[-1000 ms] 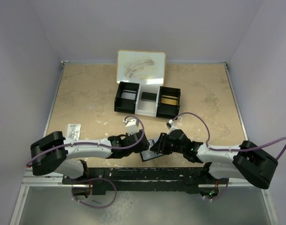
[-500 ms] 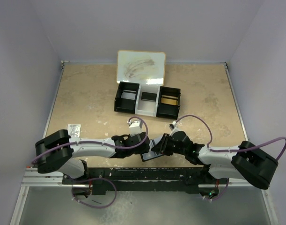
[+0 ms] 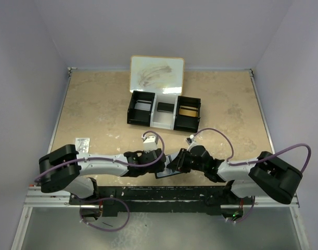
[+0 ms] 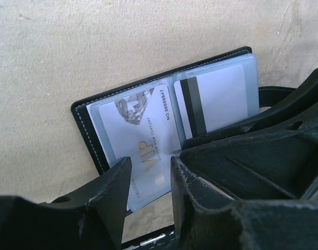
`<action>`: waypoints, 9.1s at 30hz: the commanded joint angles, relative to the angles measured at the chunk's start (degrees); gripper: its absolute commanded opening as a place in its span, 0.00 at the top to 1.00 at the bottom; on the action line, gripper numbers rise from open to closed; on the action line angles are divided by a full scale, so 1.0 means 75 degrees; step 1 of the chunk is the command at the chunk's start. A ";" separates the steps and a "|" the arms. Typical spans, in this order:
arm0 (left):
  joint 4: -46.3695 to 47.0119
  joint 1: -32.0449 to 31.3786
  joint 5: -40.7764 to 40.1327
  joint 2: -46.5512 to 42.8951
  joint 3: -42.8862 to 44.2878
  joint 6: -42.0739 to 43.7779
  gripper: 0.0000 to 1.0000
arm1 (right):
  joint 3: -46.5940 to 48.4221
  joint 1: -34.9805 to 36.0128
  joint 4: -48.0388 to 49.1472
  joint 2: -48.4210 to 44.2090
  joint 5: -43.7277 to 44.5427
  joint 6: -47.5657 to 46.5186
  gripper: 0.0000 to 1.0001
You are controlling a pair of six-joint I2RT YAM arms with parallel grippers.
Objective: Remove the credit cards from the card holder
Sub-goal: Remove the credit card from the card holder.
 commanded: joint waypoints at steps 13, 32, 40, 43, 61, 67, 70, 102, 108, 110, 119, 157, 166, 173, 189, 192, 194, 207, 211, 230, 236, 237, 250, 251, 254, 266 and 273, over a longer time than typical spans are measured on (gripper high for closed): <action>-0.0472 -0.0187 -0.0380 0.0628 0.0860 0.0329 0.81 | 0.0104 -0.0028 -0.0774 -0.0614 0.0193 0.0288 0.66; -0.1835 -0.0566 -0.1334 0.0511 0.1163 0.0076 0.73 | 0.0051 -0.0027 -0.1107 -0.0515 0.0271 0.0326 0.66; -0.1109 -0.0642 -0.0782 0.1100 0.0921 0.0018 0.88 | 0.0130 -0.0029 -0.1022 -0.0274 0.0175 0.0275 0.69; -0.1085 -0.0667 -0.0810 0.1056 0.0746 -0.0083 0.91 | 0.0108 -0.0029 -0.0887 -0.0229 0.0141 0.0301 0.70; -0.1177 -0.0704 -0.1025 0.0918 0.0603 -0.0034 0.94 | -0.0166 -0.0088 0.0490 -0.0332 -0.0275 0.0480 1.00; -0.1351 -0.0704 -0.1162 0.0945 0.0599 -0.0028 0.95 | -0.0273 -0.0308 -0.0280 -0.0980 -0.0094 0.0377 1.00; -0.1365 -0.0704 -0.1200 0.0990 0.0607 -0.0039 0.95 | -0.0327 -0.0403 -0.0618 -0.1386 -0.0028 0.0302 1.00; -0.1509 -0.0727 -0.1262 0.1146 0.0694 -0.0011 0.98 | -0.0061 -0.0472 0.0514 0.0152 -0.0556 -0.0076 0.93; -0.1520 -0.0727 -0.1295 0.1182 0.0691 -0.0045 0.98 | -0.0019 -0.0484 -0.0327 -0.0746 -0.0331 -0.0241 1.00; -0.1533 -0.0728 -0.1305 0.1173 0.0691 -0.0046 0.98 | -0.0033 -0.0495 -0.0668 -0.1033 -0.0191 -0.0238 1.00; -0.1502 -0.0748 -0.1324 0.1162 0.0695 -0.0023 0.98 | 0.0032 -0.0519 -0.0920 -0.1271 -0.0179 -0.0460 0.77; -0.0388 -0.0763 -0.1666 0.0727 -0.0434 -0.0649 1.00 | 0.1001 -0.0544 0.0040 0.0494 -0.2069 -0.2850 0.84; -0.0573 -0.0763 -0.1751 0.0776 -0.0317 -0.0577 1.00 | 0.1272 -0.0483 -0.0398 0.1109 -0.1914 -0.3002 0.73; -0.0655 -0.0762 -0.1775 0.0846 -0.0200 -0.0482 1.00 | 0.1620 -0.0368 -0.0844 0.1384 -0.1576 -0.2935 0.88; -0.1015 -0.0751 -0.1966 0.1023 -0.0153 -0.0589 1.00 | 0.1099 -0.0436 -0.1537 0.0070 -0.0928 -0.1993 1.00; -0.1063 -0.0757 -0.1985 0.0993 -0.0153 -0.0602 1.00 | 0.1066 -0.0449 -0.1665 0.0012 -0.0696 -0.1833 1.00; -0.1079 -0.0761 -0.1986 0.0934 -0.0153 -0.0581 1.00 | 0.1068 -0.0454 -0.1882 -0.0134 -0.0498 -0.1728 1.00; -0.1522 -0.0101 -0.2057 -0.0203 0.0755 0.1164 0.64 | 0.1593 -0.0472 -0.5531 -0.2281 0.1386 -0.1266 0.67; -0.0543 0.0797 -0.1099 -0.0297 0.0894 0.2392 0.58 | 0.1318 -0.0472 -0.5736 -0.2729 0.1032 -0.0910 0.61; 0.0271 0.1464 0.0579 0.1568 0.1852 0.4048 0.54 | 0.0392 -0.0466 -0.4519 -0.2986 -0.0159 -0.0623 0.49; 0.0474 0.1458 0.0784 0.1196 0.1079 0.3762 0.55 | 0.0329 -0.0472 -0.3859 -0.2323 -0.0809 -0.0716 0.47; 0.0505 0.1469 0.0798 0.1114 0.0931 0.3708 0.56 | 0.0436 -0.0472 -0.3991 -0.2240 -0.0727 -0.0751 0.47; 0.0604 0.1442 0.0721 -0.0049 -0.0612 0.2572 0.63 | 0.2170 -0.0730 -0.5001 -0.0966 0.1047 -0.1661 0.49; 0.0744 0.1435 0.0840 -0.0136 -0.0730 0.2457 0.63 | 0.2303 -0.0800 -0.4867 -0.0799 0.0926 -0.1839 0.50; 0.0881 0.1319 0.0847 -0.0371 -0.0931 0.2132 0.65 | 0.2774 -0.0992 -0.4942 -0.0262 0.0926 -0.2232 0.51; 0.0687 0.0739 0.0076 -0.0895 -0.1220 0.1202 0.66 | 0.4458 -0.1117 -0.5835 0.0592 0.0938 -0.3558 0.54; 0.0417 0.0726 -0.0336 -0.0952 -0.0895 0.1402 0.63 | 0.3437 -0.1117 -0.6844 -0.1528 0.1119 -0.2403 0.41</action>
